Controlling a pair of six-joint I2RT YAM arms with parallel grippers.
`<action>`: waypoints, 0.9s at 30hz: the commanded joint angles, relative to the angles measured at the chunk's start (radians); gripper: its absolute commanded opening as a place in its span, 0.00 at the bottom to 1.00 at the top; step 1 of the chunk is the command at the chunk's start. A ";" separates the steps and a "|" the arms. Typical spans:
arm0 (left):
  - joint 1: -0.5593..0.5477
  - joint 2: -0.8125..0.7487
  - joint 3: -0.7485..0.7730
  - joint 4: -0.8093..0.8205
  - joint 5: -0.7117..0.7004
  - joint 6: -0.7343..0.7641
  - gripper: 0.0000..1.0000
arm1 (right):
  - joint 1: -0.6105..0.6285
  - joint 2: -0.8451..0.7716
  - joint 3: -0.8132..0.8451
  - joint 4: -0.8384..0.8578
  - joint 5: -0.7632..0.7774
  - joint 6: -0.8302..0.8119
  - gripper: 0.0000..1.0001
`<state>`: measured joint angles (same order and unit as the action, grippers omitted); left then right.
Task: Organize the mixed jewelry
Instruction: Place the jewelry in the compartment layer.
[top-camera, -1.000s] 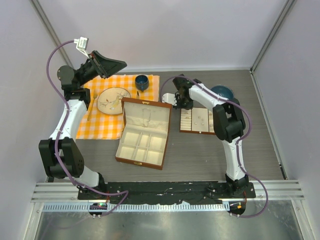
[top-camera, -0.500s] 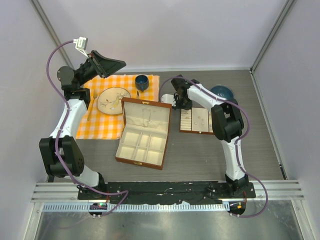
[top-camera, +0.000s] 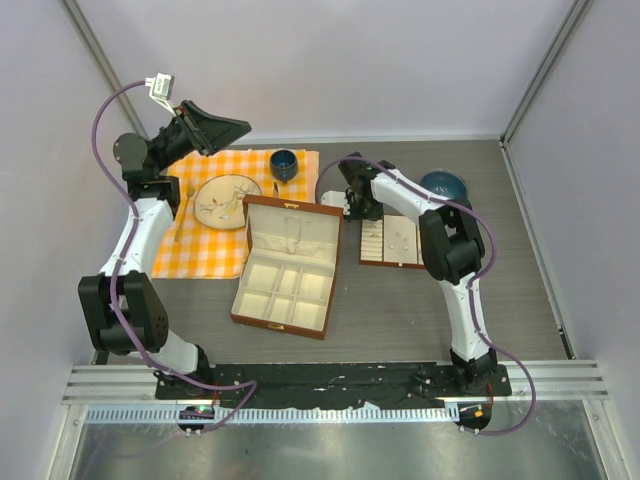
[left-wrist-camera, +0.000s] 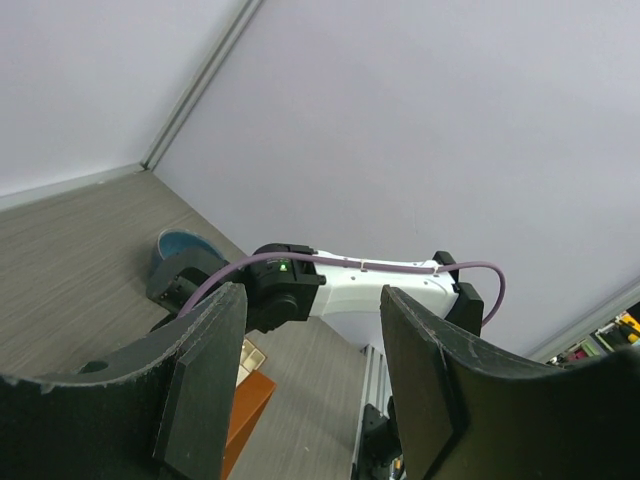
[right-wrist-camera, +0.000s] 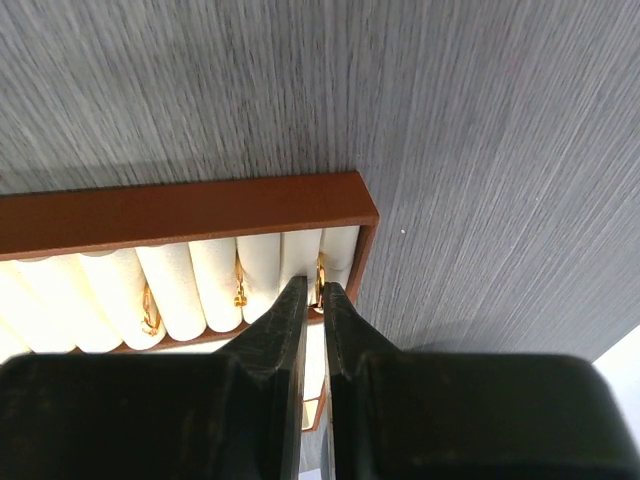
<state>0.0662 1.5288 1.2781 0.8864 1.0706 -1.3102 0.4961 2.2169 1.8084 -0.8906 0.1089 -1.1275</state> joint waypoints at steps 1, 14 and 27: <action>0.007 0.002 -0.002 0.059 0.005 -0.012 0.60 | 0.006 0.038 -0.001 0.005 -0.025 -0.008 0.01; 0.011 0.005 -0.006 0.075 0.005 -0.023 0.60 | 0.025 0.076 -0.006 0.022 -0.028 0.003 0.01; 0.015 0.008 -0.011 0.092 0.006 -0.035 0.60 | 0.029 0.099 -0.009 0.035 -0.031 0.023 0.01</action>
<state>0.0700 1.5364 1.2694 0.9207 1.0706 -1.3338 0.5163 2.2429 1.8179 -0.8886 0.1478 -1.1217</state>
